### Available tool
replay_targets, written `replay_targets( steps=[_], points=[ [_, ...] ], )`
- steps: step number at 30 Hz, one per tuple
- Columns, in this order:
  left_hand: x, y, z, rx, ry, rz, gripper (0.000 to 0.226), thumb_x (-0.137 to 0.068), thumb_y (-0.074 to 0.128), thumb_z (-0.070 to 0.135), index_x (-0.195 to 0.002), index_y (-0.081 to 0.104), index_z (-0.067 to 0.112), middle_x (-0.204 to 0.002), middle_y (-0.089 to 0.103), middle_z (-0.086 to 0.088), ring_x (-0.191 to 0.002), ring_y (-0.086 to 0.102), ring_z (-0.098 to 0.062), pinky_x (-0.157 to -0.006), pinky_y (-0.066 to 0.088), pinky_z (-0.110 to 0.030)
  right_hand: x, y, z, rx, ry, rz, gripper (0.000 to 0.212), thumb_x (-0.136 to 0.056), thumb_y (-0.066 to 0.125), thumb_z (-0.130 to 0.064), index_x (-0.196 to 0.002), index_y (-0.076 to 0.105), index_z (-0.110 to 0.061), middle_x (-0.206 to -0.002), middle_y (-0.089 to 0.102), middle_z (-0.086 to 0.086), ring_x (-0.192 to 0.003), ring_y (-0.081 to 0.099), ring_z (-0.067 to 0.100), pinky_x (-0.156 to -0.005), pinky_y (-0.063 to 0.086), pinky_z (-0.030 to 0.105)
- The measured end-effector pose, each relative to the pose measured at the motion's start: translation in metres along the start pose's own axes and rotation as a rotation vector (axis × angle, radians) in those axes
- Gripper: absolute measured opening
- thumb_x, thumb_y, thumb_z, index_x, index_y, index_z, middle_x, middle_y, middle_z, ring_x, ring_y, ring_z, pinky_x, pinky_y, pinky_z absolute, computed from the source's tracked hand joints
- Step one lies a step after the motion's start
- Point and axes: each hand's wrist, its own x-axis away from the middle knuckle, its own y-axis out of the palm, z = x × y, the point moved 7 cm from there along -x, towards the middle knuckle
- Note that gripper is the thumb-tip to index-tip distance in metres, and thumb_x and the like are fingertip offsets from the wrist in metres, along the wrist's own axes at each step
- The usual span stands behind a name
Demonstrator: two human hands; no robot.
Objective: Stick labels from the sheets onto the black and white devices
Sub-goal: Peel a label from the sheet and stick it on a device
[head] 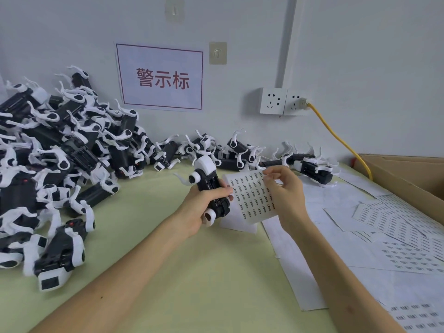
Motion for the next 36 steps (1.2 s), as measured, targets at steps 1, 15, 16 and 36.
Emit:
replay_targets(
  steps=[1, 15, 16, 36],
  points=[
    [0.001, 0.0, 0.001, -0.033, 0.024, 0.027, 0.024, -0.074, 0.084, 0.018, -0.067, 0.065, 0.031, -0.083, 0.067, -0.001, -0.081, 0.062, -0.02, -0.043, 0.029, -0.018, 0.001, 0.002, -0.001, 0.0, -0.003, -0.016, 0.03, -0.098, 0.056, -0.006, -0.084, 0.067, -0.03, -0.092, 0.064, -0.009, -0.081, 0.061, 0.015, -0.068, 0.048, 0.031],
    [0.008, -0.001, 0.02, -0.235, 0.39, 0.2, 0.025, -0.085, 0.079, 0.003, -0.076, 0.064, 0.021, -0.067, 0.067, 0.015, -0.06, 0.06, -0.002, -0.049, 0.042, -0.014, 0.031, 0.031, -0.037, 0.42, -0.588, -0.129, 0.027, -0.086, 0.071, -0.002, -0.102, 0.074, -0.023, -0.118, 0.062, -0.011, -0.114, 0.051, 0.012, -0.099, 0.035, 0.021],
    [0.009, 0.0, 0.02, -0.247, 0.401, 0.199, 0.025, -0.085, 0.078, 0.002, -0.076, 0.065, 0.021, -0.067, 0.067, 0.016, -0.062, 0.06, -0.001, -0.051, 0.044, -0.013, 0.031, 0.032, -0.037, 0.395, -0.591, -0.149, 0.025, -0.087, 0.071, -0.002, -0.102, 0.074, -0.021, -0.116, 0.064, -0.011, -0.113, 0.054, 0.01, -0.099, 0.037, 0.023],
    [0.019, 0.013, 0.028, -0.534, 0.6, 0.124, 0.017, -0.083, 0.07, -0.006, -0.082, 0.065, 0.011, -0.068, 0.065, 0.001, -0.065, 0.057, -0.012, -0.06, 0.046, -0.022, 0.028, 0.033, -0.029, 0.352, -0.515, -0.186, 0.009, -0.088, 0.076, -0.014, -0.084, 0.074, -0.022, -0.082, 0.071, -0.013, -0.08, 0.066, 0.007, -0.065, 0.051, 0.015]
  ],
)
